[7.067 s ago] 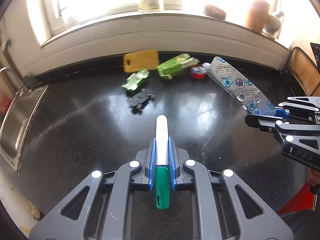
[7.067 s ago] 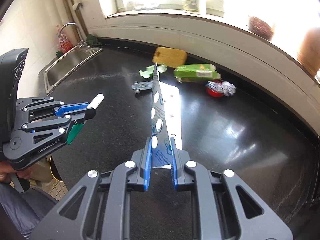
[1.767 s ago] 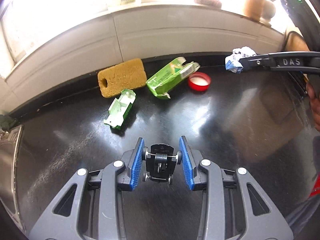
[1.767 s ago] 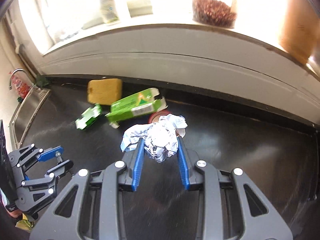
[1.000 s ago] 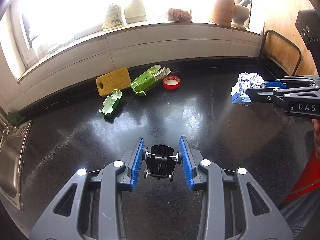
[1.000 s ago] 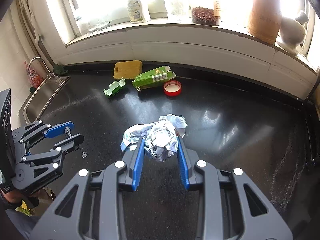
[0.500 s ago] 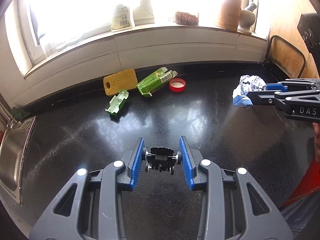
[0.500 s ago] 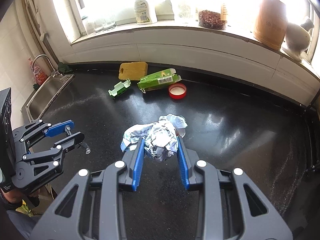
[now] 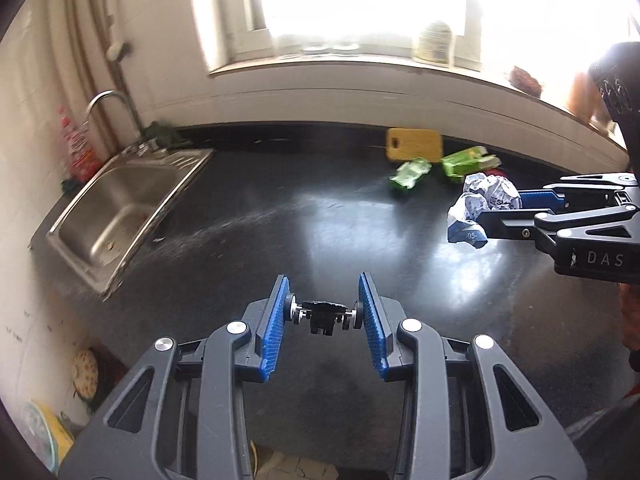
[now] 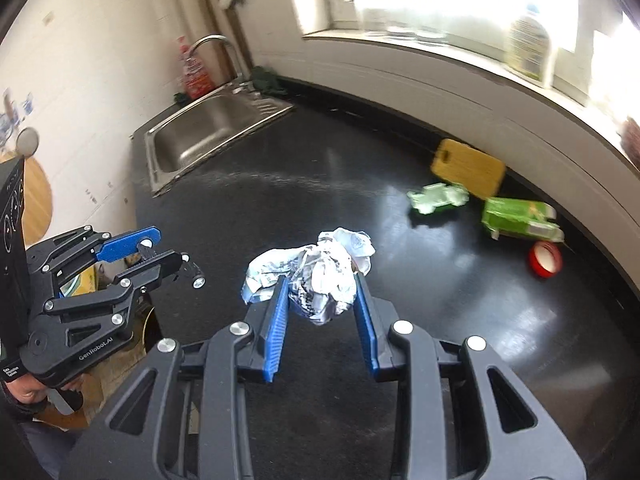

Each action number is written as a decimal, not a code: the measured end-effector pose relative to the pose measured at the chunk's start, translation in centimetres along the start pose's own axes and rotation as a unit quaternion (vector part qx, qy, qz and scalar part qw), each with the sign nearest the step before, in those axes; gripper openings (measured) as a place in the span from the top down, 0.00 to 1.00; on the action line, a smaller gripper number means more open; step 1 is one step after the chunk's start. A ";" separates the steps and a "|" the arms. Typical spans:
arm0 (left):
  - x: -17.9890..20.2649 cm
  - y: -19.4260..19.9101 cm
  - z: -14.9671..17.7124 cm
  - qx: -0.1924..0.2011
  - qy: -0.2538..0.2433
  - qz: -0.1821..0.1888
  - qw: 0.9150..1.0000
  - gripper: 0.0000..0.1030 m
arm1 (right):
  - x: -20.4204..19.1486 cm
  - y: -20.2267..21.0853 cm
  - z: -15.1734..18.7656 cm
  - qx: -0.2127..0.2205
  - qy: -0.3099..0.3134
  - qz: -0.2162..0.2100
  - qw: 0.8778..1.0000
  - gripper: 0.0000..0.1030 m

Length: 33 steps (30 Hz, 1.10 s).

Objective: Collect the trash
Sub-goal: 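Carry toy car and foil to the bin and open both tools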

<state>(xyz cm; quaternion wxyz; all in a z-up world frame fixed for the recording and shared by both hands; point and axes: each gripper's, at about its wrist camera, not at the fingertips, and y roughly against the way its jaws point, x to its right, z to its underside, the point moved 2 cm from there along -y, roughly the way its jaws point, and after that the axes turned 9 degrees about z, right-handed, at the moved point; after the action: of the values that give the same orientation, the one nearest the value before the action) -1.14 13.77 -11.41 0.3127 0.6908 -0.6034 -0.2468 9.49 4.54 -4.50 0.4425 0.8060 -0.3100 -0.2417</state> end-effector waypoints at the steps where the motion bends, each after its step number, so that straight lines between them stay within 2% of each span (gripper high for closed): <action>1: -1.4 0.7 0.7 -0.001 0.016 -0.016 1.000 0.66 | -2.0 -0.6 -0.5 -0.002 0.020 -0.017 1.000 0.69; 5: -6.7 3.5 4.4 -0.004 0.084 -0.075 0.994 0.66 | -9.8 -2.3 -1.7 -0.011 0.096 -0.077 0.992 0.69; 8: -10.2 5.7 7.6 -0.010 0.138 -0.116 0.983 0.66 | -15.8 -3.3 -1.8 -0.021 0.156 -0.122 0.980 0.69; 11: -13.3 7.7 11.2 -0.019 0.191 -0.151 0.970 0.66 | -21.1 -3.9 -1.5 -0.030 0.206 -0.159 0.965 0.69; 15: -15.9 9.5 14.6 -0.029 0.235 -0.179 0.955 0.66 | -26.1 -4.3 -0.9 -0.041 0.251 -0.193 0.948 0.69; 23: -19.8 9.9 19.2 -0.039 0.299 -0.198 0.933 0.66 | -34.4 -7.1 0.2 -0.077 0.311 -0.225 0.920 0.69; 26: -21.6 8.4 21.6 -0.055 0.324 -0.197 0.924 0.66 | -37.4 -9.6 1.1 -0.102 0.327 -0.226 0.912 0.69; 29: -23.2 6.9 24.3 -0.069 0.361 -0.186 0.911 0.66 | -40.0 -11.7 1.7 -0.121 0.345 -0.222 0.904 0.69; 33: -24.8 5.6 26.7 -0.080 0.390 -0.180 0.899 0.66 | -42.5 -14.8 2.6 -0.150 0.356 -0.209 0.898 0.69</action>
<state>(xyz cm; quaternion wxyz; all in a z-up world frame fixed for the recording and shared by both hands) -27.83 34.27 -26.40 0.5277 0.8010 -0.2768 -0.0572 -17.39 39.51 -13.65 0.5785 0.8084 0.0842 -0.0693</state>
